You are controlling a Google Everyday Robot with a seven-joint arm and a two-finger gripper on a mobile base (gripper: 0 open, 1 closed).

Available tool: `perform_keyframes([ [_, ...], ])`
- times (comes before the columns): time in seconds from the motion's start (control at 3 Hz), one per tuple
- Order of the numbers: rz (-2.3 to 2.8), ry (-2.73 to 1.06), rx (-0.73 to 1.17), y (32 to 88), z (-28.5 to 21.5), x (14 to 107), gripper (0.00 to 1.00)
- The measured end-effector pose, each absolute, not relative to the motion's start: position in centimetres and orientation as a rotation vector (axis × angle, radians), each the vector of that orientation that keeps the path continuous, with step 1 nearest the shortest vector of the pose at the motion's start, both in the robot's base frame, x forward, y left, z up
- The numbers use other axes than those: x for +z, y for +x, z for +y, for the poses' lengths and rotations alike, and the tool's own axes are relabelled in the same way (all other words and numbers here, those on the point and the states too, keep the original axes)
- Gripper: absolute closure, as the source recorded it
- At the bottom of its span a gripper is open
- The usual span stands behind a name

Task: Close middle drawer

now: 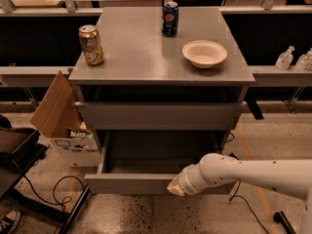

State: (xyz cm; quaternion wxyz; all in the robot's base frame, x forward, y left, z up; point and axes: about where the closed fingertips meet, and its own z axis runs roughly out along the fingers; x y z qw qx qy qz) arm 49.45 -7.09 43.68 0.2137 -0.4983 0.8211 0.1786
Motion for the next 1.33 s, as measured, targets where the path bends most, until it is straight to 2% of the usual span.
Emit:
perform_keyframes([
  [0.33,2.266,-1.384,0.501,52.0,-6.8,43.3,1.0],
  [0.67,2.266,-1.384,0.501,52.0,-6.8,43.3,1.0],
  [1.33,2.279,-1.361,0.49,58.6,-6.8,41.8,1.0],
])
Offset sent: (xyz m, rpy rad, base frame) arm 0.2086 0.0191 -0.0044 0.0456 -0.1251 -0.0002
